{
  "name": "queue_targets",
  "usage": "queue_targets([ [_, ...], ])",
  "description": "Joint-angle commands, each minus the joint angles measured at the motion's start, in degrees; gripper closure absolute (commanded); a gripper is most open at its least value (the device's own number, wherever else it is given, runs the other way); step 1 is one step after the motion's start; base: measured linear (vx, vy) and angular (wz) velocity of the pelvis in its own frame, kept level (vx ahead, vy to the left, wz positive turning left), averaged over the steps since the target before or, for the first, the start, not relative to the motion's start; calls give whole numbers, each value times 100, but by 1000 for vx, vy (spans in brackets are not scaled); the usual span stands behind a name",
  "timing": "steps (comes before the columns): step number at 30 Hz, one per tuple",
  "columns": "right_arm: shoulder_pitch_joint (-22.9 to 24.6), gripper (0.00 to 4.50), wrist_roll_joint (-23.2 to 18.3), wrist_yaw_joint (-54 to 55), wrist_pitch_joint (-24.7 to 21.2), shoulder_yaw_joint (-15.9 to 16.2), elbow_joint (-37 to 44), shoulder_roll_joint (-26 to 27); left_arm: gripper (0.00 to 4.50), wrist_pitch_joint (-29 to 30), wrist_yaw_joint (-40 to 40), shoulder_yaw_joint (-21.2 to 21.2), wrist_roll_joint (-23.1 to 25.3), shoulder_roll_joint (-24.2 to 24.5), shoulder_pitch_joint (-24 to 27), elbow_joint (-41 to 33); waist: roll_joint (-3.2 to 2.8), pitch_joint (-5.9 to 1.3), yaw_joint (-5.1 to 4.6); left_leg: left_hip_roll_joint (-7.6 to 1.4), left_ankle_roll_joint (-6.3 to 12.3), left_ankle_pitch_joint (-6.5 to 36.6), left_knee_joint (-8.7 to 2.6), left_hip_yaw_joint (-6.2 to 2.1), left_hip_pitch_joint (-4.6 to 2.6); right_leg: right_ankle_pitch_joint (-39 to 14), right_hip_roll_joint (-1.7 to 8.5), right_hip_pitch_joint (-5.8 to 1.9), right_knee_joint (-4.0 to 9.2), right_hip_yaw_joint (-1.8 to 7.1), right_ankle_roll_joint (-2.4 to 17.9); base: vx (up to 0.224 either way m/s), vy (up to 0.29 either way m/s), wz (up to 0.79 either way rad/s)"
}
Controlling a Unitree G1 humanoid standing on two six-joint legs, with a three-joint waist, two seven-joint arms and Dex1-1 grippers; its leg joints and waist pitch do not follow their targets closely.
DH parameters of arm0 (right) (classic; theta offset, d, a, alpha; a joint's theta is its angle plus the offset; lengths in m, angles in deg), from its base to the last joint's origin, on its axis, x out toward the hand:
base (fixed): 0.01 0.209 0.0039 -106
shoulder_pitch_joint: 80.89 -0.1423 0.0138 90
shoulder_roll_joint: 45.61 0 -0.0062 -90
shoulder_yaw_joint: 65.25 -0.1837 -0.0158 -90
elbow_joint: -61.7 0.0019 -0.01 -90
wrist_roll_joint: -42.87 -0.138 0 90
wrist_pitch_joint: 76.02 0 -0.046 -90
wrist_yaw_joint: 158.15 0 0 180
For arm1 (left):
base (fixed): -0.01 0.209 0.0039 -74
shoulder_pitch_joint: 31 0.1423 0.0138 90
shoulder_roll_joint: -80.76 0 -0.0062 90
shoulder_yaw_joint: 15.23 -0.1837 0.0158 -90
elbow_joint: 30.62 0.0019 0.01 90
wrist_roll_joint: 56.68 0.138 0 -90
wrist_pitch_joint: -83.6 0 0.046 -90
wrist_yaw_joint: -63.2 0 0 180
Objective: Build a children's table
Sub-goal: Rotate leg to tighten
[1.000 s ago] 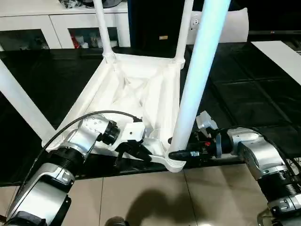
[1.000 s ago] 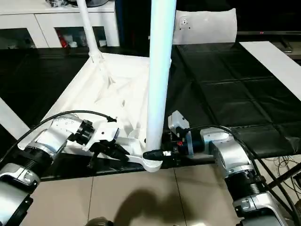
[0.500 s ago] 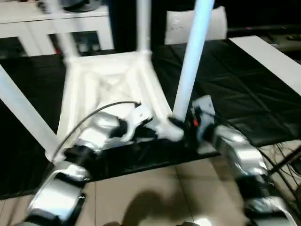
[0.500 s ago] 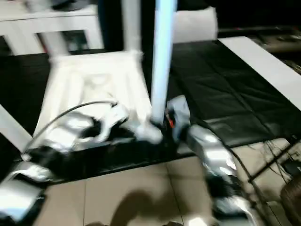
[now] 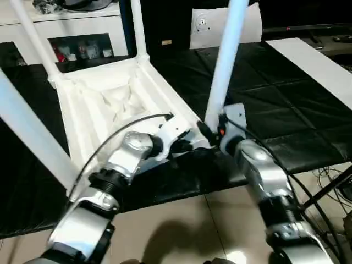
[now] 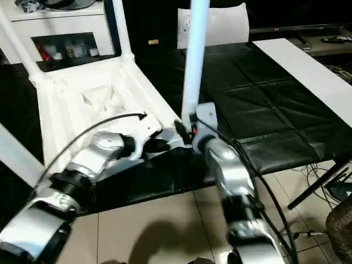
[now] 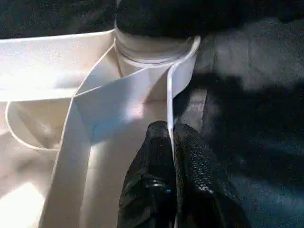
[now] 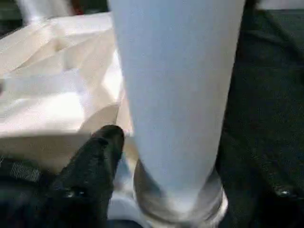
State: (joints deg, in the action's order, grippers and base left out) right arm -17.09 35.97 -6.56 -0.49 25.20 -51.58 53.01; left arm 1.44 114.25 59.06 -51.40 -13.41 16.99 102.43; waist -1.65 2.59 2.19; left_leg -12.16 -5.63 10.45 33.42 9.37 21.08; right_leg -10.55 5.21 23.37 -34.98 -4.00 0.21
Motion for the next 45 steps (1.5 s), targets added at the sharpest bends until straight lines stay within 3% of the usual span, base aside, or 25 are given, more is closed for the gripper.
queue_targets([
  [1, 76, 105, -215, -735, 157, 57, 207, -316, 450, -546, 615, -32, -126, 197, -47, -267, 26, -414, 61, -12, 538, 625, -301, 51, -6, -38, 212, -420, 334, 210, 1493, 0, 0, 0],
  [5, 282, 73, -358, -2175, 177, 371, 478, -1068, 450, -1088, 1770, -346, -185, 560, 98, -333, 7, -413, 124, -33, 611, 685, -287, 55, -30, 39, 204, -408, 327, 208, 1574, 0, 0, 0],
  [7, 349, 73, -574, -2792, 59, 420, 631, -1283, 450, -1200, 2205, -424, -276, 676, 145, -357, -6, -406, 212, -57, 655, 770, -286, 74, -44, 72, 202, -396, 313, 206, 1632, 0, 0, 0],
  [11, 399, 73, -846, -3820, -142, 685, 820, -1670, 450, -1340, 2830, -622, -298, 908, 150, -374, -5, -400, 322, -85, 557, 963, -300, 80, -65, -199, 212, -368, 311, 200, 1647, 0, 0, 0],
  [16, 282, 118, -1099, -4582, -357, 917, 778, -1843, 450, -1586, 3492, -811, -258, 1098, 150, -339, 1, -381, 407, -95, 324, 1186, -337, 79, -82, -694, 244, -353, 349, 215, 1527, 0, 0, 0],
  [21, 150, 152, -1133, -5009, -399, 1073, 673, -1853, 450, -1546, 4010, -998, -338, 1162, 259, -574, 48, -396, 415, -91, 312, 977, -327, 86, -57, -550, 247, -356, 321, 214, 1503, 0, 0, 0],
  [23, 143, 183, -1148, -5081, -430, 1107, 681, -1860, 450, -1574, 4055, -1026, -332, 1173, 269, -597, 28, -399, 420, -96, 335, 916, -320, 86, -56, -496, 247, -351, 309, 212, 1519, 0, 0, 0],
  [30, 152, 230, -1227, -5286, -545, 1203, 738, -1892, 450, -1707, 4145, -1047, -311, 1219, 192, -519, 48, -397, 430, -92, 314, 901, -324, 86, -54, -649, 248, -350, 324, 212, 1448, 0, 0, 0],
  [36, 204, 243, -1318, -5203, -614, 1153, 787, -1754, 450, -1537, 4013, -927, -354, 1187, 212, -552, 26, -394, 422, -84, 261, 960, -327, 85, -51, -675, 240, -352, 332, 209, 1442, 0, 0, 0],
  [39, 359, 243, -1424, -4748, -722, 956, 977, -1541, 450, -1338, 3596, -813, -318, 1106, 192, -533, 7, -383, 425, -92, 231, 1003, -339, 83, -57, -773, 247, -336, 343, 216, 1415, 0, 0, 0],
  [40, 427, 243, -1398, -4462, -718, 883, 1023, -1423, 450, -1256, 3341, -772, -256, 1066, 171, -499, 24, -380, 429, -87, 202, 1089, -343, 83, -66, -897, 244, -340, 360, 212, 1379, 0, 0, 0],
  [43, 551, 243, -991, -3402, -532, 824, 1008, -1034, 450, -676, 2493, -501, -265, 820, 129, -482, -14, -350, 399, -77, 43, 1333, -379, 64, -67, -1365, 258, -325, 402, 209, 1233, 0, 0, 0],
  [45, 528, 246, -810, -2779, -520, 726, 869, -791, 450, -381, 2145, -365, -305, 660, 105, -520, 10, -324, 347, -50, -90, 1522, -404, 50, -80, -2093, 269, -315, 479, 201, 983, 0, 0, 0],
])
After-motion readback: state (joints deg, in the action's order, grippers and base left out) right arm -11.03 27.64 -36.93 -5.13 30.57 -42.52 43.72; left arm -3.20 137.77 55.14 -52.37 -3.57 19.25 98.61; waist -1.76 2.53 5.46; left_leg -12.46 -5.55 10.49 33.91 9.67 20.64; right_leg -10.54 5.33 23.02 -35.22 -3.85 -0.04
